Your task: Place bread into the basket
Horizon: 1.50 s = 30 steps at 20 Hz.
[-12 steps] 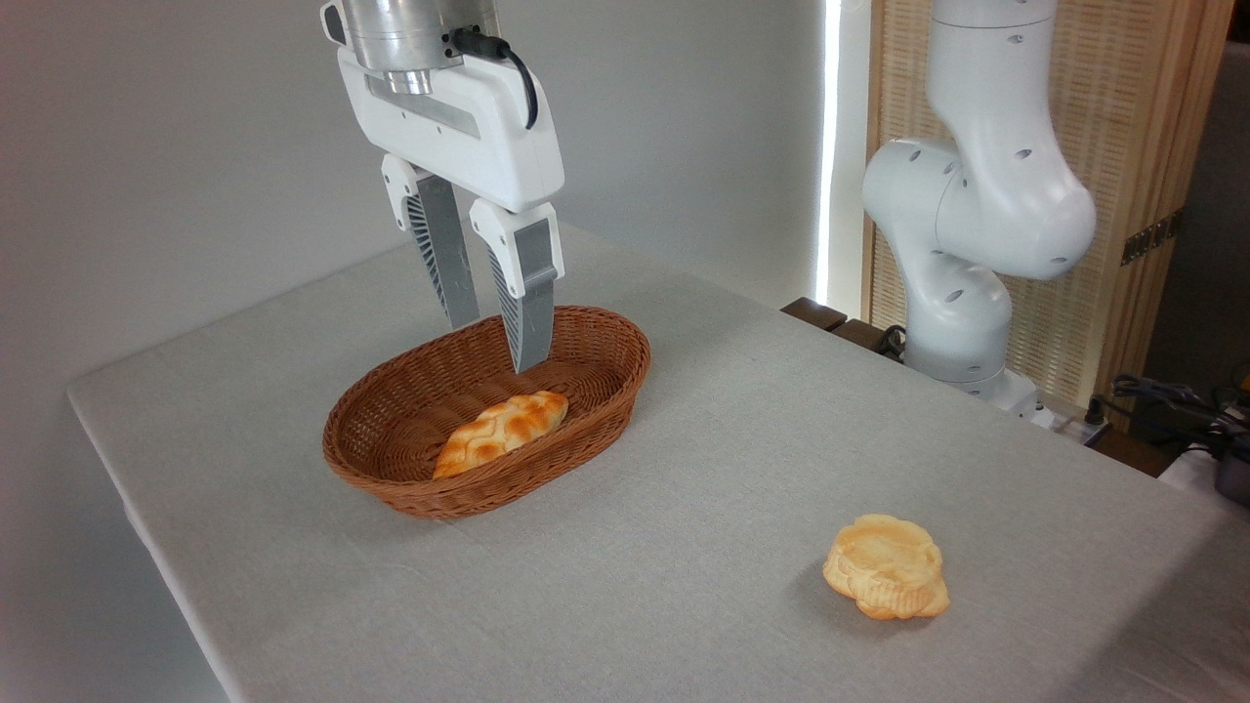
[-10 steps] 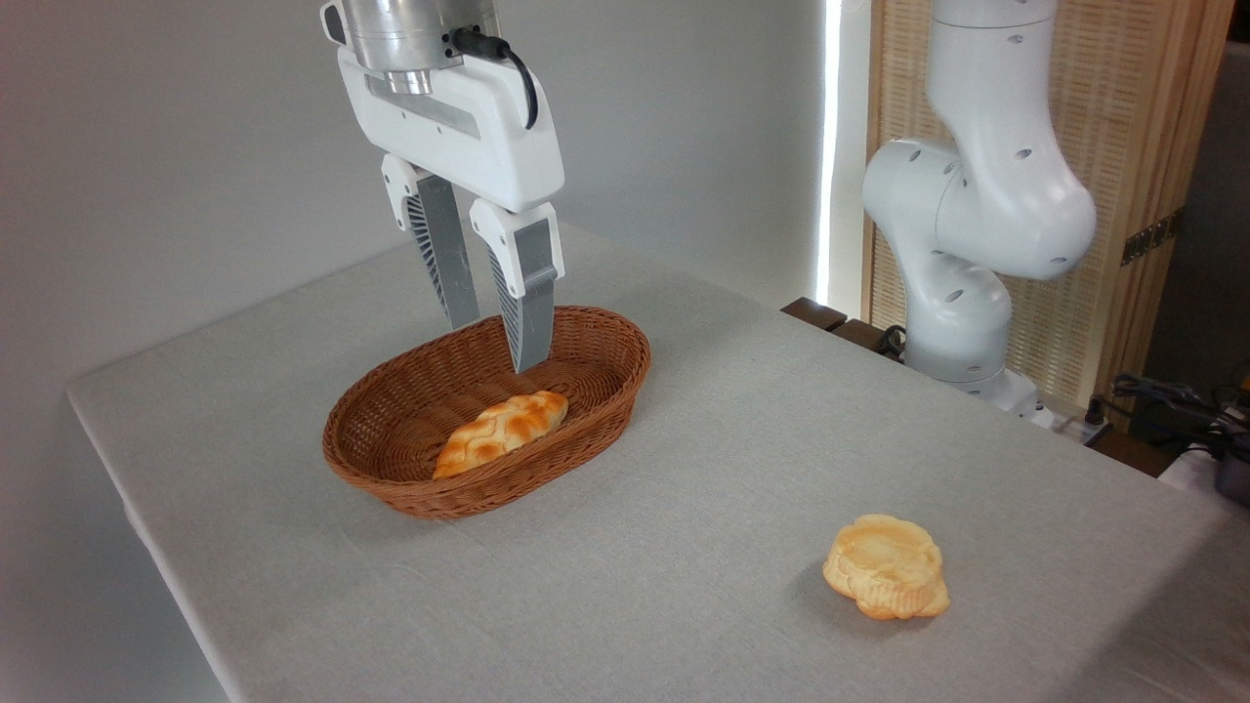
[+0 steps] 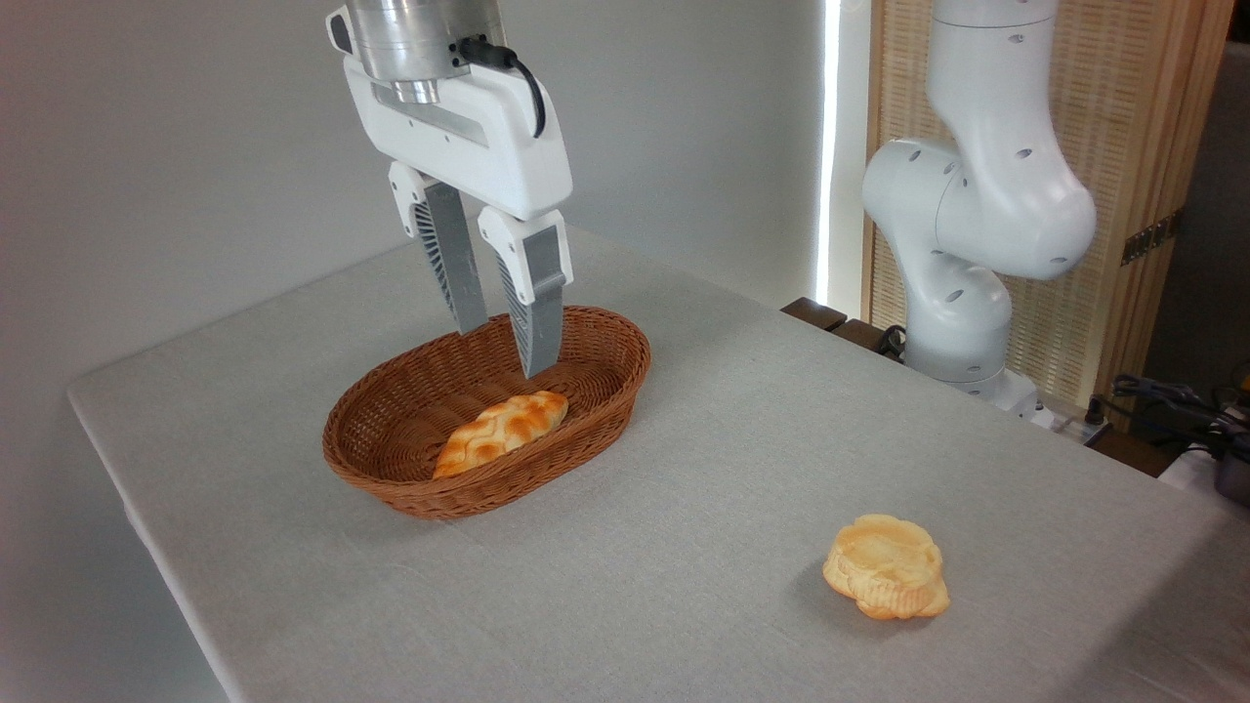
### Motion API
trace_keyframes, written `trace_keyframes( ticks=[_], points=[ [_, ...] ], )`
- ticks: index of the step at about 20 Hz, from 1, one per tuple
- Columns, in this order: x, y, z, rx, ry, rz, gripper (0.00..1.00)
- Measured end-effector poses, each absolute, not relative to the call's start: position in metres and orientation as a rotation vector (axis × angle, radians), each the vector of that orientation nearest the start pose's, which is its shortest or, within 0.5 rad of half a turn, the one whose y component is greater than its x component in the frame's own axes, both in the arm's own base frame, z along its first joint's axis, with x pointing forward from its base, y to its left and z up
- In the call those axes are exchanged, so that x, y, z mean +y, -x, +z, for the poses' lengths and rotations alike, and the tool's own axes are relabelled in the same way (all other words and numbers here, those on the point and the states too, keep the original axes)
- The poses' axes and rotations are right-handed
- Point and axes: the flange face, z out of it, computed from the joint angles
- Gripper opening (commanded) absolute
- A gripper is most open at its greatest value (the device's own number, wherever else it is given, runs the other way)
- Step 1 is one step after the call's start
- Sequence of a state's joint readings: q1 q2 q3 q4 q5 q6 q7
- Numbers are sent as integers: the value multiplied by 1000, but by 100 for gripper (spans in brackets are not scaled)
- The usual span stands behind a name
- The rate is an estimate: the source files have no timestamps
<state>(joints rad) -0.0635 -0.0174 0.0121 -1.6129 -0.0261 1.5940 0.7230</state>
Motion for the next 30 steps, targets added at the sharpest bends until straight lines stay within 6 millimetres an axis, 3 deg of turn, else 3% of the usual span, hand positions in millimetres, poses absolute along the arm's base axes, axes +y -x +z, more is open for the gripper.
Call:
trace_keyframes(
  ticks=[3, 7, 14, 17, 23, 30],
  points=[
    [-27, -532, 612, 1183, 2928, -55, 100],
    [-10, -489, 599, 1136, 2927, -155, 100],
    [43, -416, 515, 1147, 2886, -68, 100],
    [68, -392, 500, 1230, 2819, -20, 100],
    [85, -387, 483, 1282, 2708, 102, 100],
    [119, -390, 457, 1235, 2717, 70, 100]
  ],
)
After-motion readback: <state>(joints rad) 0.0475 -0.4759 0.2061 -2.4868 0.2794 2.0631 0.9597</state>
